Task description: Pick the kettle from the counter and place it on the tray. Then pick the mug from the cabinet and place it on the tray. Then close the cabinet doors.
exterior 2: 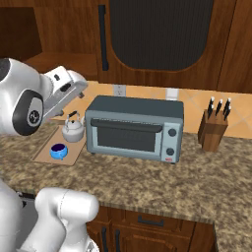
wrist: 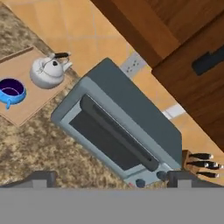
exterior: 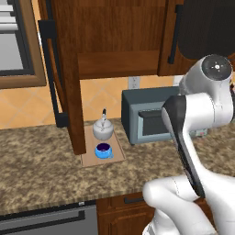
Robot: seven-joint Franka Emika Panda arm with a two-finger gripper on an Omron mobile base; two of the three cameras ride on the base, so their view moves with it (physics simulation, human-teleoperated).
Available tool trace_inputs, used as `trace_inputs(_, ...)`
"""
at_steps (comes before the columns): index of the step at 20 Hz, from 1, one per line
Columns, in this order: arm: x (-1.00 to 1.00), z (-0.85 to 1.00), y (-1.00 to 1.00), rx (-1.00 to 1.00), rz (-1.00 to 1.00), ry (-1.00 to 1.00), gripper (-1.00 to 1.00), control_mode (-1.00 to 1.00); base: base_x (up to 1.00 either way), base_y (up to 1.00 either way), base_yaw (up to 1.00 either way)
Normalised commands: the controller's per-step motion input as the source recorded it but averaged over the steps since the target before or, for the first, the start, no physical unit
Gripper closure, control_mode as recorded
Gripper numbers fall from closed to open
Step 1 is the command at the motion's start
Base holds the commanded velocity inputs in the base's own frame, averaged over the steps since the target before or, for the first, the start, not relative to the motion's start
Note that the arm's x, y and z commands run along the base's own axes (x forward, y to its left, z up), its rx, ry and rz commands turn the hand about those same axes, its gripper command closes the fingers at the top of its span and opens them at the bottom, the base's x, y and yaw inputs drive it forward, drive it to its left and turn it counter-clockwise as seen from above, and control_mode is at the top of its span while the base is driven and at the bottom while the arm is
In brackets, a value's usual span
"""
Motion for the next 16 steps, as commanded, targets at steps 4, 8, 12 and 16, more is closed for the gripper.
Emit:
trace_inputs(4,-0.2,-0.01,0.13,-0.22,0.36,-0.09,-1.0,-1.0,0.0,0.0,0.0)
trace_inputs(8,-0.23,0.0,0.17,-0.21,0.34,-0.02,-1.0,-1.0,0.0,0.0,0.0)
trace_inputs(12,-0.23,0.0,0.09,-0.19,0.33,0.0,-1.0,-1.0,0.0,0.0,0.0)
trace_inputs(16,-0.24,0.0,0.02,-0.19,0.25,0.0,-1.0,-1.0,0.0,0.0,0.0)
